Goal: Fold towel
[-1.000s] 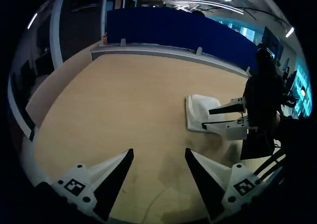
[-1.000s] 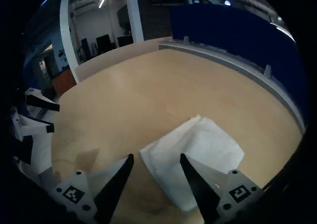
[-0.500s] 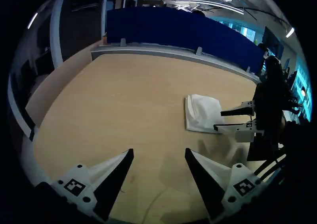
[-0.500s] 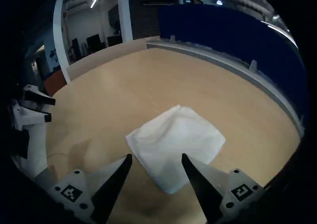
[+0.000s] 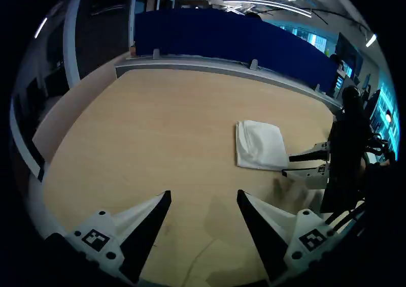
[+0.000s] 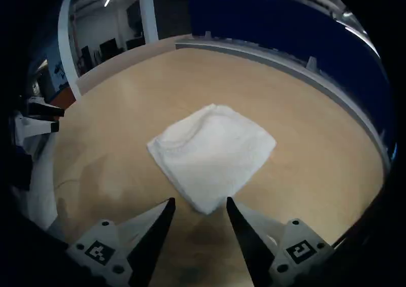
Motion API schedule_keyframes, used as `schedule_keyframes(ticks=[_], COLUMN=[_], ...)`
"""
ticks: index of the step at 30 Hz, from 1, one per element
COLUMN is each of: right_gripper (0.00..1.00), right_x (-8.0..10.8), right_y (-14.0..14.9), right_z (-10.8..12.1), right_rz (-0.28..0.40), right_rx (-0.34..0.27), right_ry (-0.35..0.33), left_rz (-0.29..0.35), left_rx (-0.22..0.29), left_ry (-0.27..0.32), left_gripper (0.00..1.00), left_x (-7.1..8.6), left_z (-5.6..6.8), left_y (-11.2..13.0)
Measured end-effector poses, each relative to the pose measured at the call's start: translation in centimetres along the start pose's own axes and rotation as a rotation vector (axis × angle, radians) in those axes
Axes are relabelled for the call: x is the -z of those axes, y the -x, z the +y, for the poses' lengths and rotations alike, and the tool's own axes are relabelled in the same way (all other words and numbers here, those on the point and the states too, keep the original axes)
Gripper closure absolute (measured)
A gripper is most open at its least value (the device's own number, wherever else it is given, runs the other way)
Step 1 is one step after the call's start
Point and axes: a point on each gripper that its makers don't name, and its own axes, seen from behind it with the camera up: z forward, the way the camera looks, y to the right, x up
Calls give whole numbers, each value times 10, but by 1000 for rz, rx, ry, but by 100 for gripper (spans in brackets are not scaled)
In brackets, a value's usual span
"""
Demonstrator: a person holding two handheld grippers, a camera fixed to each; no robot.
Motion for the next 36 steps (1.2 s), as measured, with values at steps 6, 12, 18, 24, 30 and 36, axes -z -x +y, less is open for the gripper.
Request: schedule_keyframes(ticks=[6,12,18,24,30,36], right_gripper=[44,75,91,96,96,96], right_x=[-3,-5,-5,-3,11,36], right_y=[7,9,9,5,-16,-54], right_z=[3,7,10,15,21,29], right_rz=[-18,-15,-16,-6,36,93], right_rx=[-8,-19,-17,-7,10,53], right_ry=[-2,6,8,18,30,48], left_rz=[-3,-5,-7,-7,-5,8], left_rx=[5,4,5,4,5,9], left_ry=[-1,-4,-9,-10,-10,-7], left_gripper=[4,4,4,4,4,4], left_x=[1,1,1,1,2,2], left_z=[1,-1,-3,-4,-3,-2], left_y=[2,3,5,6,4,-3])
